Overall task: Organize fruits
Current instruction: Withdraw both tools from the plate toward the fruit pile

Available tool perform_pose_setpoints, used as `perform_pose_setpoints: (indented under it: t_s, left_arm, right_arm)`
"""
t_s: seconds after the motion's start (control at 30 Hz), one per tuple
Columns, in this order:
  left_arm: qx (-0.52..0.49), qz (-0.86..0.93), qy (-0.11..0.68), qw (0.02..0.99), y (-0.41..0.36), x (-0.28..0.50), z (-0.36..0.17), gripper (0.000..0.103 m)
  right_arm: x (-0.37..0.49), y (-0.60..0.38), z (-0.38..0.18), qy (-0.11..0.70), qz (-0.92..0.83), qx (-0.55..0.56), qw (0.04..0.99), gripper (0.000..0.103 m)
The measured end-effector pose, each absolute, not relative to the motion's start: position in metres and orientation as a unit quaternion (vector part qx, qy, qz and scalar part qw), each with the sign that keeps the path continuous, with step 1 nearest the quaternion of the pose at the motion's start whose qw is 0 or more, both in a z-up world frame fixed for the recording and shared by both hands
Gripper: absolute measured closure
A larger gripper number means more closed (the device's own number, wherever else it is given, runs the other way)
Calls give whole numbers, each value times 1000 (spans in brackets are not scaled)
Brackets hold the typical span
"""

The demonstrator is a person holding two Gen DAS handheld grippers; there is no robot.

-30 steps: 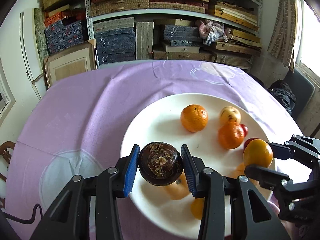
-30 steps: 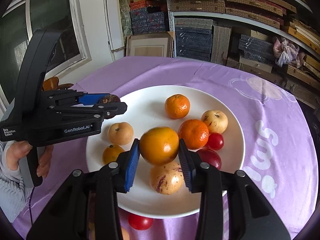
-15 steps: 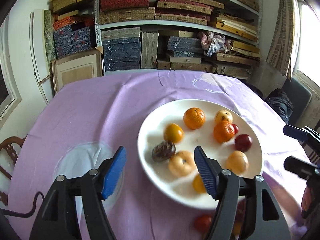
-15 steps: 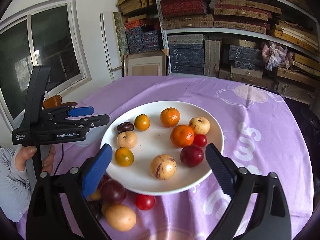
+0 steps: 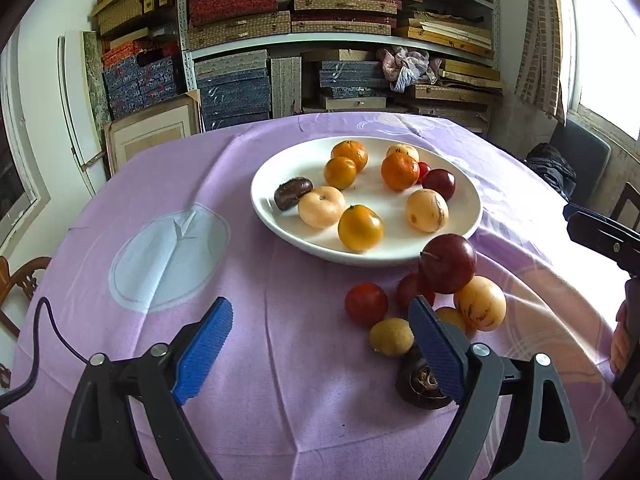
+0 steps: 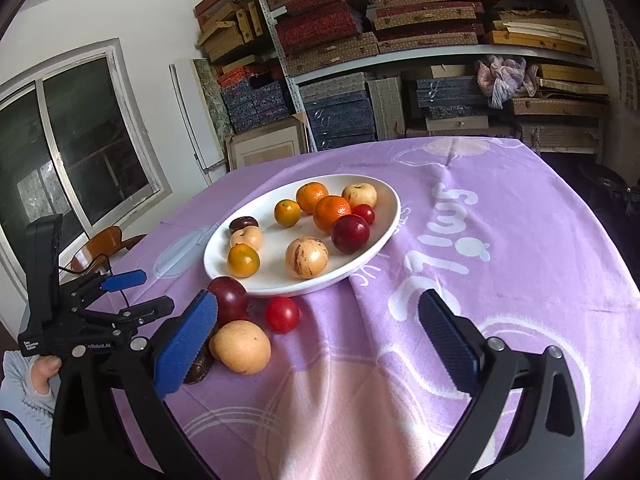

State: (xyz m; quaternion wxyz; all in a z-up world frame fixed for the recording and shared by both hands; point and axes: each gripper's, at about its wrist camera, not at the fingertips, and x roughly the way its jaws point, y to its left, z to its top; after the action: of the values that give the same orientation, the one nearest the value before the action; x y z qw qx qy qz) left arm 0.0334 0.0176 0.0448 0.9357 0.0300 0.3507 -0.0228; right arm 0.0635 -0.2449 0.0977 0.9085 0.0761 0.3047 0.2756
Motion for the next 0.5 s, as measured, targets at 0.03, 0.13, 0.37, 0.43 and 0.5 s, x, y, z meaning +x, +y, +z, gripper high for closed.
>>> perform_pose_setpoints:
  t_s: [0.03,0.13,0.37,0.43,0.5]
  left_arm:
    - [29,-22,353,935,19,34,42,12]
    - [35,-23,363,931,19,35,35,12]
    - [49,-65,356,931,10,15,35,12]
    - [53,-89,353,930,3,11,35,12]
    - [59,-103,356,927,-5,9,32,12]
  right_arm:
    - [64,-242,98,305,280,76,907,4]
    - [60,-219,103,298,305,41,903,4]
    - [54,-168,108,295,327,-55,896,4]
    - [60,-173,108,305,328,-28,894,4]
    - [65,-183,105,315,321,-1,893,4]
